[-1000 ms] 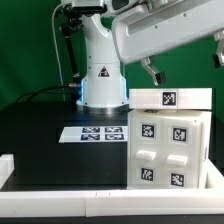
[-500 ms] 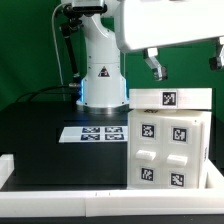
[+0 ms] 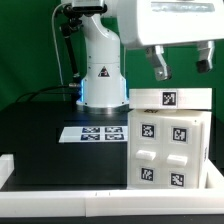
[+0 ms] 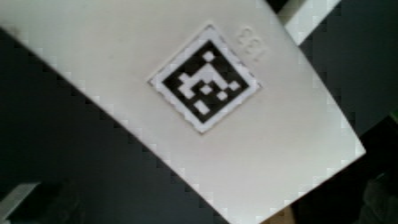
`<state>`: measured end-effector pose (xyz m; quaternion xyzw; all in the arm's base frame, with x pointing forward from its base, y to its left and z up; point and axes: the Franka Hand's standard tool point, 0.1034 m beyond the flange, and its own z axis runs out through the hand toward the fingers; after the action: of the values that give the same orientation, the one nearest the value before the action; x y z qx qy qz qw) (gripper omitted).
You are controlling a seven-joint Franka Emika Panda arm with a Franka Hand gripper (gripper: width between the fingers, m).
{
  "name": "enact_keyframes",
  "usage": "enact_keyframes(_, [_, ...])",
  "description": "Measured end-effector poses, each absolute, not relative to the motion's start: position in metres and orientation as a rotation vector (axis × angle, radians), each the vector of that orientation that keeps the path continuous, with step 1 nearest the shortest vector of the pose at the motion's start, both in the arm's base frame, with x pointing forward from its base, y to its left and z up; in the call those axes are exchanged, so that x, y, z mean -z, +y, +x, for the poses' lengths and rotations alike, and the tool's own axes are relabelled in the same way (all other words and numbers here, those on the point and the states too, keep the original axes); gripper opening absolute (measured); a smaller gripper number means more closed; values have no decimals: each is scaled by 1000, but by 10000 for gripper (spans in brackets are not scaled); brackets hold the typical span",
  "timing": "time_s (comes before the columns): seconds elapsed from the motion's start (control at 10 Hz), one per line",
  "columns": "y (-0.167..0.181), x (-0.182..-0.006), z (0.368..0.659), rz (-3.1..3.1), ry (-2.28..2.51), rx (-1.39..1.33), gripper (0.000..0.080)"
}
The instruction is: Assemble cabinet
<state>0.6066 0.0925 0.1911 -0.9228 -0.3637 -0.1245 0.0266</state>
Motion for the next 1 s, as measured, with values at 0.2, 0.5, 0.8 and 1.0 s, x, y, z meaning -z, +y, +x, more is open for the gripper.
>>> enact_keyframes(0.2, [95, -187, 604, -2743, -1503, 358, 797])
enact_keyframes(0.5, [91, -179, 603, -2594, -1838, 320, 797])
enact_keyframes(0.8, [81, -168, 601, -2520, -1946, 290, 797])
enact_keyframes(1.0, [75, -157, 599, -2527, -1927, 268, 797])
